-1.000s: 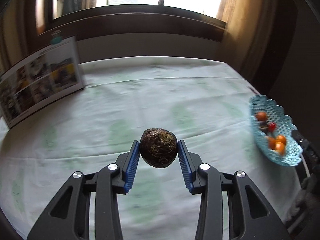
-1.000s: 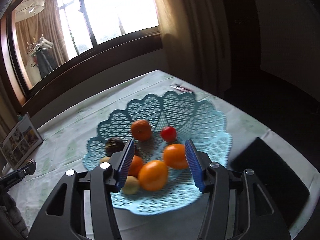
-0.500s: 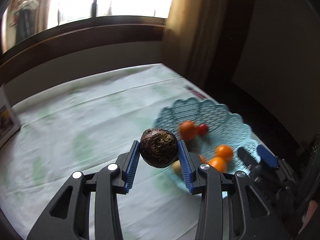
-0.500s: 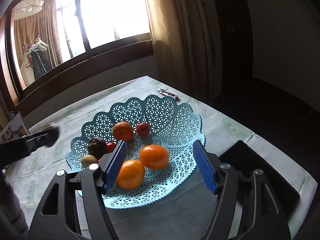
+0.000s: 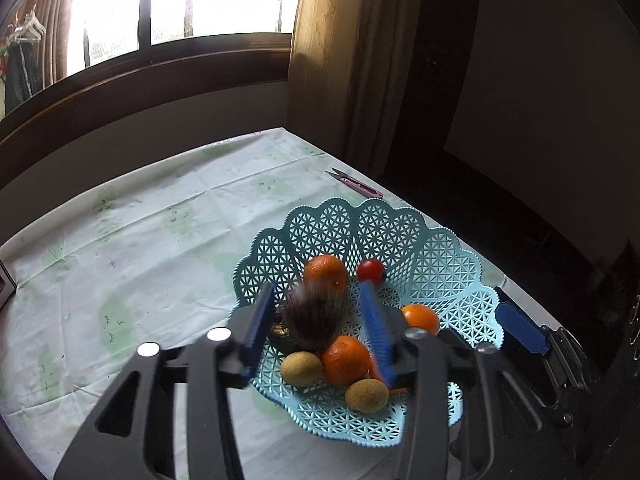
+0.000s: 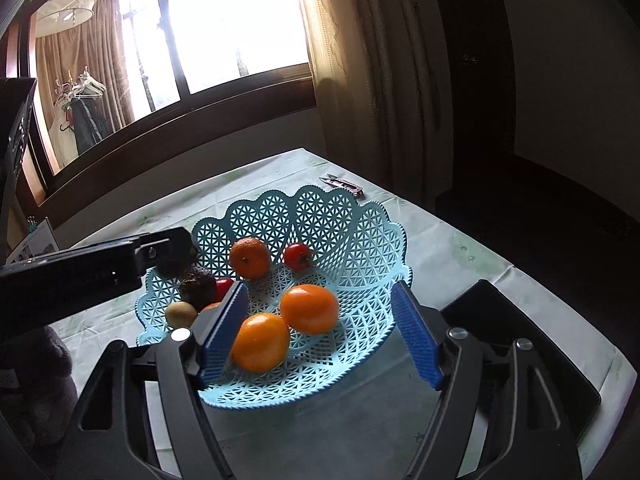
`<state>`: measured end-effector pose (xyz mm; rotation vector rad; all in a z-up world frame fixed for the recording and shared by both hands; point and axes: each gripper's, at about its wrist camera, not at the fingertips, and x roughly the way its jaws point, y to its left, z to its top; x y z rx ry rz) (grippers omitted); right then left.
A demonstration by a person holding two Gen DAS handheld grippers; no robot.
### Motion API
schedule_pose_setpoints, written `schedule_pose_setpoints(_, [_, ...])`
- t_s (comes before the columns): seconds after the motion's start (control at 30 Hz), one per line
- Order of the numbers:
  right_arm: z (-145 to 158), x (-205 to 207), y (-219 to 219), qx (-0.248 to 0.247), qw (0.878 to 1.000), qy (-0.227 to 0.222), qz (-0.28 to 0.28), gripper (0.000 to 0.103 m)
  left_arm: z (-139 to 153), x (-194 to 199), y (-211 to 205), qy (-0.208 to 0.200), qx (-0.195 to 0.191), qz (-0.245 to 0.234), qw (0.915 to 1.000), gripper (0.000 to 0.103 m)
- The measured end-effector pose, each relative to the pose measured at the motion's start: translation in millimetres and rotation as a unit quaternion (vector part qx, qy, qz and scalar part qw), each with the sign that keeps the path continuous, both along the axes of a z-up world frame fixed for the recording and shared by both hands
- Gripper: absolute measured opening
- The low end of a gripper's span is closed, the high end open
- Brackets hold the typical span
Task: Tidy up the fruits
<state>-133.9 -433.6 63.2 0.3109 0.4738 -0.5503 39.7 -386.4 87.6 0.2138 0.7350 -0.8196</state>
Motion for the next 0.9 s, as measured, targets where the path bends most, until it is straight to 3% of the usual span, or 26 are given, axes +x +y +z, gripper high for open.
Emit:
schedule_pose_setpoints(0.03, [0, 0, 0, 0.000, 1.000, 0.001, 0.000, 0.076, 1, -2, 2, -0.004, -0.001, 0.002, 1.0000, 0.068])
schedule_pose_setpoints(0.17, [0, 0, 0, 0.000, 1.000, 0.003, 0.000, 0.078, 7, -6, 8, -0.034, -0.005, 0.013, 0.9993, 0.090])
schedule_pose_setpoints(0.2, [0, 0, 0, 0.001, 1.000, 0.004, 0.000, 0.084, 8, -7, 9, -0.043, -0.004, 0.016, 0.9989, 0.093])
schedule_pose_setpoints(0.4, [-2, -3, 1, 0.001, 1.000, 0.015, 0.004, 0.094, 8, -12, 16, -0.064, 0.005, 0.032, 0.9975, 0.097])
schedule_pose_setpoints(0.67, [-5, -3, 9, -0.007, 0.999, 0.035, 0.016, 0.095, 8, -24, 19, -0.099, 0.032, 0.047, 0.9935, 0.098])
schedule_pose_setpoints(0.9, [-8, -1, 17, -0.012, 0.999, 0.046, 0.025, 0.095, 5, -27, 26, -0.096, 0.040, 0.055, 0.9931, 0.098])
